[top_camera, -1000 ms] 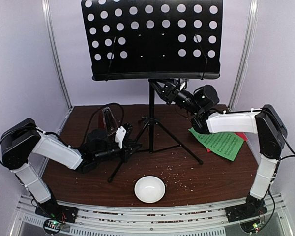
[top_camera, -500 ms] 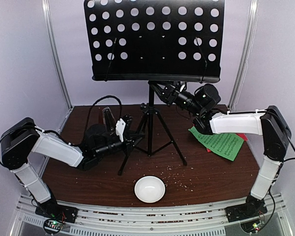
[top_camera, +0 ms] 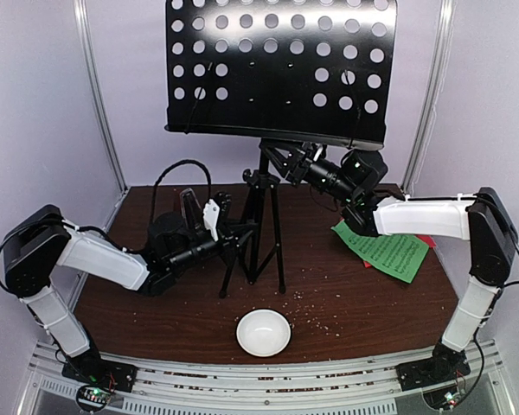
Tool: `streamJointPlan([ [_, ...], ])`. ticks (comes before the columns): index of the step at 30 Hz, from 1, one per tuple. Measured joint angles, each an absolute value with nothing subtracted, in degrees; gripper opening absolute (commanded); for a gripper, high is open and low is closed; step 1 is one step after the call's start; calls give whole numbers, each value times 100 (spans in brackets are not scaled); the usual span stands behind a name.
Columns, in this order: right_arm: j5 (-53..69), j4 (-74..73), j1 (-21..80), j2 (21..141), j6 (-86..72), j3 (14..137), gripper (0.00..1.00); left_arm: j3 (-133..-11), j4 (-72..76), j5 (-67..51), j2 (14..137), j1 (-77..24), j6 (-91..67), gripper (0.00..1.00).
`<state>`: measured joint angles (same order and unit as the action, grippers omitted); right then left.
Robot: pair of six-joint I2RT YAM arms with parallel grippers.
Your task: Pack up the instrument practice props
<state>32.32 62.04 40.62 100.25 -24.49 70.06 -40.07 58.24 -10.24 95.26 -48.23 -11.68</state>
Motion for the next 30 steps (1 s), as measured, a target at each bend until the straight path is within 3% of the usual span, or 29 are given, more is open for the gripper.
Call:
streamJointPlan([
  [3,3168,6178,4075,9985,-2375,6960,0,-4007,5924,-1024,9596,-4823,-1170,0],
  [11,3039,6198,4185,9922,-2130,6829,0,-4001,6132,-923,9631,-4823,-1173,45],
  [17,3068,6095,4377,9848,-1850,6796,0,-3975,6276,-760,9631,-4849,-1184,70],
  [18,3068,6088,4407,9845,-1811,6796,0,-3975,6281,-740,9631,-4862,-1186,95],
  [19,3070,6080,4429,9845,-1778,6796,0,-3975,6287,-722,9631,-4877,-1179,98],
  [30,2943,5937,4466,9793,-1616,6796,0,-4193,6158,-392,9684,-5124,-1103,98],
])
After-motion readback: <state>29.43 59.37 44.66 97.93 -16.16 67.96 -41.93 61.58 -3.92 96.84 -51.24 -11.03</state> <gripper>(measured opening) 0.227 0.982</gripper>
